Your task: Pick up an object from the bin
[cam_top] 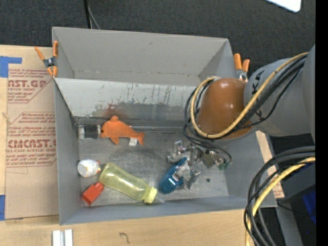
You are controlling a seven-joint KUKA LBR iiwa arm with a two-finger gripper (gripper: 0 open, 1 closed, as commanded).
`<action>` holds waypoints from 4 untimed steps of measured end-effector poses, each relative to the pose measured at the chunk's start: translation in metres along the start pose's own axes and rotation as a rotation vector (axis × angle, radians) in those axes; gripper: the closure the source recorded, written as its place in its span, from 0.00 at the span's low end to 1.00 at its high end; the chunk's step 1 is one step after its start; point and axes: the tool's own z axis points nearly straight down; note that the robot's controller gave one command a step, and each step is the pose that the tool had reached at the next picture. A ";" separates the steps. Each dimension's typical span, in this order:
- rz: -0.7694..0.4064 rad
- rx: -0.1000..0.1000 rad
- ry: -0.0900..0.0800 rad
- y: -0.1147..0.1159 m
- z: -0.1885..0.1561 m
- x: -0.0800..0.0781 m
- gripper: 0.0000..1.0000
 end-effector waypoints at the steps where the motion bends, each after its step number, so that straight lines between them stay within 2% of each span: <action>1: -0.006 0.000 -0.004 0.000 -0.004 0.001 1.00; 2: -0.011 0.004 -0.018 -0.001 -0.013 0.001 1.00; 3: -0.045 0.015 -0.040 -0.001 -0.031 0.006 1.00; 4: -0.052 0.013 -0.035 0.000 -0.024 0.008 1.00</action>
Offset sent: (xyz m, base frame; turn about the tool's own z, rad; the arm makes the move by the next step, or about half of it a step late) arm 0.0206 -0.0016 0.1997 -0.0316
